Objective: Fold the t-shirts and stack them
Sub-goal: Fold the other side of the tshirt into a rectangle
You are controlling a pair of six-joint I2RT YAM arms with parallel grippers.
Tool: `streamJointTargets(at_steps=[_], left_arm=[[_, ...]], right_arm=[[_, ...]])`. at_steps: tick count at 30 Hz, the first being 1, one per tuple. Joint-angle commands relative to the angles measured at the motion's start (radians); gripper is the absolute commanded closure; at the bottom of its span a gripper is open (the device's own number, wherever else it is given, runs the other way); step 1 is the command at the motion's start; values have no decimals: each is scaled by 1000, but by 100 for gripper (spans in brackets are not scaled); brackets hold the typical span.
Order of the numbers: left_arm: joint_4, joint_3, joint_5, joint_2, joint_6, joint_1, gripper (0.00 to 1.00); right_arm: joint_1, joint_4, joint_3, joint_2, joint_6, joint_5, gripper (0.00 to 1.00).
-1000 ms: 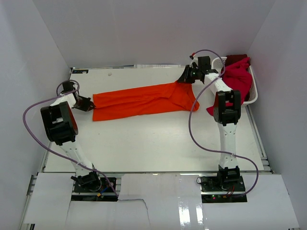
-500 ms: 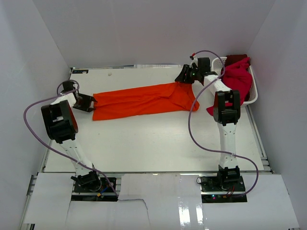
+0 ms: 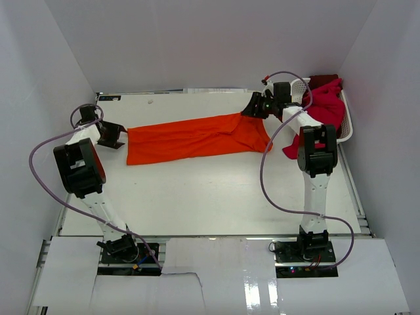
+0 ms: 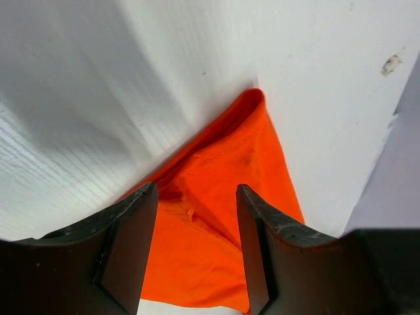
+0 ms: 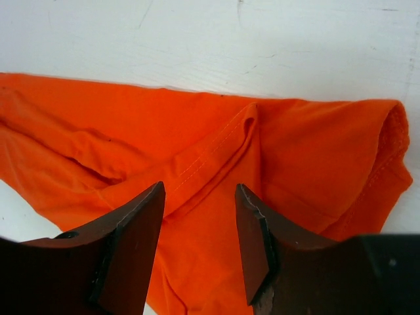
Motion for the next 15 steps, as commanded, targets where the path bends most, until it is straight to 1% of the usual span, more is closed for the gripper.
streamJointTargets(at_steps=[1,5,6,8,9,10,11,12,13,15], left_arm=[[59,-13,21,-99,-29,8,38],[74,-24,82,-122,-23,9,39],[80,-24,120,-134,-9,8,39],[112,-29,201,-145,81,-3,41],[156,-32,311,-145,121,-11,42],[198,-47,390,-149,206,-32,43],[219,-43,462,-143,245,-47,44],[205,-35,520,-140,276,-61,44],[192,-30,533,-137,326,-92,43],[191,-30,564,-136,369,-124,42]], right_arm=[[7,66,-61,-90,-33,-9,46],[6,48,-124,-139,-47,3,46],[7,22,-136,-166,-47,5,46],[9,-12,-179,-192,-41,0,46],[9,-32,-190,-212,-40,-9,46],[10,-76,-215,-221,-38,-14,46],[13,-99,-228,-231,-41,-15,46],[12,-116,-246,-261,-52,-9,46],[15,-115,-303,-281,-55,2,46],[15,-104,-363,-348,-70,29,45]])
